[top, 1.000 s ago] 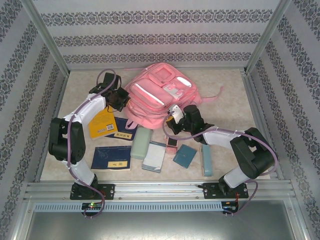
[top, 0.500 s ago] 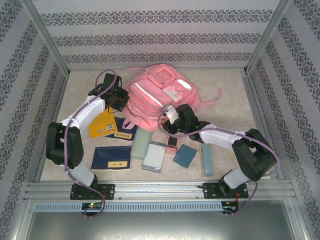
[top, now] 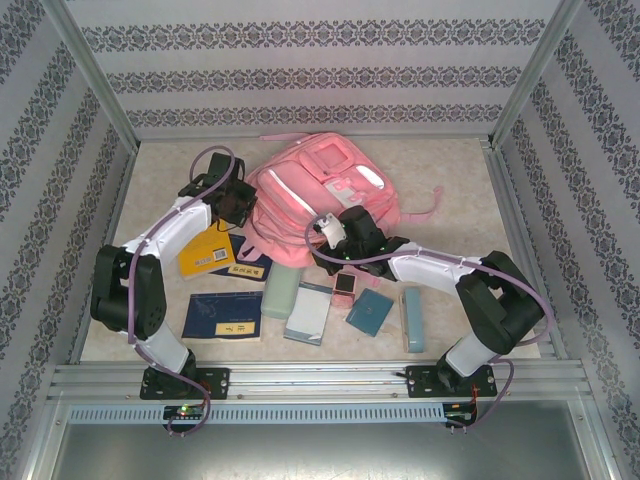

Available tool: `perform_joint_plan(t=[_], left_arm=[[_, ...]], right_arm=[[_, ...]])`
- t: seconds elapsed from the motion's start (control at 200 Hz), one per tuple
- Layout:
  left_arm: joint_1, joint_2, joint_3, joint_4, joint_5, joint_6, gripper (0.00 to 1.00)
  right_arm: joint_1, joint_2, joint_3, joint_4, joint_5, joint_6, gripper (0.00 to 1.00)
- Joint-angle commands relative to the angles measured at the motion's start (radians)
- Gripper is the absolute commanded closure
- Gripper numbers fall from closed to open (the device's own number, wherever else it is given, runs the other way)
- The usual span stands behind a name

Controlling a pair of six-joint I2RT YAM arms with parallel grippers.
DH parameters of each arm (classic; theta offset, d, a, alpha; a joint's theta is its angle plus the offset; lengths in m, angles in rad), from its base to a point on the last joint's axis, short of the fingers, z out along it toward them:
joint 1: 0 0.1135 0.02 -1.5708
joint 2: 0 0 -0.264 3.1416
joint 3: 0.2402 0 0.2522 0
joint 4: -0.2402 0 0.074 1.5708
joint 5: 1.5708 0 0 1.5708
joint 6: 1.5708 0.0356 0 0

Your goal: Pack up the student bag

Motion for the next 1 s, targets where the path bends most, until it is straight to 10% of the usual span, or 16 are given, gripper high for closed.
perform_joint_plan(t=[0.0, 0.205, 0.43, 0.729, 0.994], left_arm=[[-0.044, -0.057, -0.020, 0.072, 0.061, -0.038, 1.00], [-0.042, -0.088, -0.015, 0.040, 0.039, 0.106, 1.00], [-0.037, -0.152, 0.019, -0.189, -0.018, 0.361, 0.76], [-0.047, -0.287, 0.043, -0.473, -0.140, 0.561, 0.67], [-0.121, -0.400, -0.028, -0.547, -0.157, 0.642, 0.66]], right_arm=[[0.027, -0.041, 0.009, 0.095, -0.076, -0.033, 1.00], [0.026, -0.072, -0.035, 0.118, -0.147, -0.037, 0.98], [0.057, 0.014, -0.008, 0.133, -0.189, 0.053, 0.99], [0.096, -0.013, 0.005, 0.093, -0.256, 0.084, 0.56], [-0.022, -0.218, -0.005, -0.033, -0.123, 0.173, 0.75]])
